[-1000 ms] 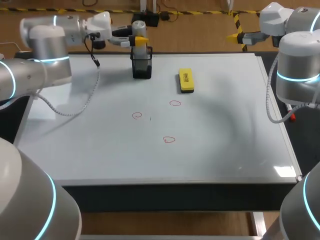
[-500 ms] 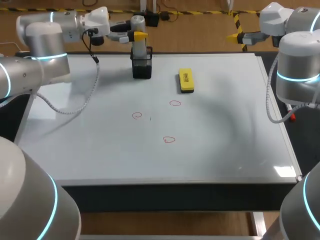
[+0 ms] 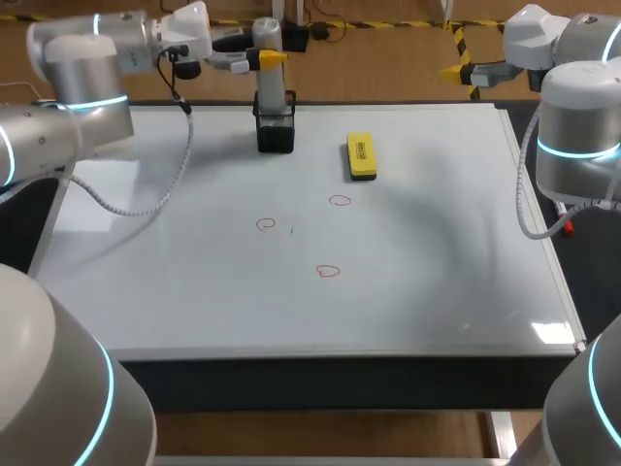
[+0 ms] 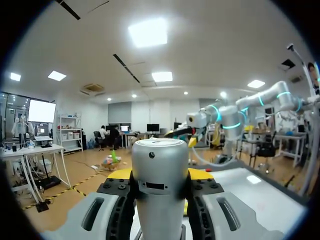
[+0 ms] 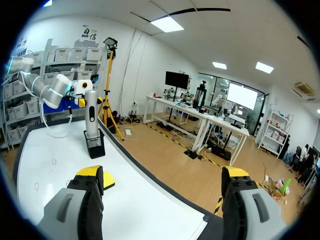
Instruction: Pick up the inspection probe, press it on each red-marked spot on the whiteboard one by one, put down the probe, pick up the eraser, and wipe off all the red marks.
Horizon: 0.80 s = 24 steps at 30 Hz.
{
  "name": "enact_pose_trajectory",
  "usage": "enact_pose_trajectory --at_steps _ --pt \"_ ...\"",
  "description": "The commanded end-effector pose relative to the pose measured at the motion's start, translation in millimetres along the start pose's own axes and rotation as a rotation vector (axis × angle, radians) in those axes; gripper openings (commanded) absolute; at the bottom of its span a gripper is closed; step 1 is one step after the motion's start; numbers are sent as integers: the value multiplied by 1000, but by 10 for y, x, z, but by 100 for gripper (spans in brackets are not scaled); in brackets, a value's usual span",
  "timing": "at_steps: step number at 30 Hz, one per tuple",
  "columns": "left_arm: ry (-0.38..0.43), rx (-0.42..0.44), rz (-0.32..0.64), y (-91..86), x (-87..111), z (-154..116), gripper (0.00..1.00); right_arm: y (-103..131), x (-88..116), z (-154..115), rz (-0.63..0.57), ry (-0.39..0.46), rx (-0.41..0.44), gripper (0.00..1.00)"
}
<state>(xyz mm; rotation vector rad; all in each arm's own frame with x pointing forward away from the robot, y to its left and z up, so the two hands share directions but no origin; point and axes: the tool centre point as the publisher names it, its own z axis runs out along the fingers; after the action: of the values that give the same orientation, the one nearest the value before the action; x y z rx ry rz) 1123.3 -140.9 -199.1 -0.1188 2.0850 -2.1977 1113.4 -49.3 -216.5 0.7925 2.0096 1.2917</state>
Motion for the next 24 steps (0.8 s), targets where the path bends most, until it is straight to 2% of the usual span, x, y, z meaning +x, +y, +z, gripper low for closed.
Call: enact_pose_trajectory --at_steps 1,9,15,20,24 --pt "-15 0 5 -112 66 -24 0 1 -4 2 0 1 1 100" --pt "-30 17 2 -218 71 -84 0 1 -4 2 0 1 1 100" --pt "-39 41 13 -369 113 -144 0 1 -4 2 0 1 1 100" --pt "-42 52 25 -453 120 -246 0 1 -4 2 0 1 1 100" --pt "-47 47 36 -454 131 -385 0 1 -4 2 0 1 1 100"
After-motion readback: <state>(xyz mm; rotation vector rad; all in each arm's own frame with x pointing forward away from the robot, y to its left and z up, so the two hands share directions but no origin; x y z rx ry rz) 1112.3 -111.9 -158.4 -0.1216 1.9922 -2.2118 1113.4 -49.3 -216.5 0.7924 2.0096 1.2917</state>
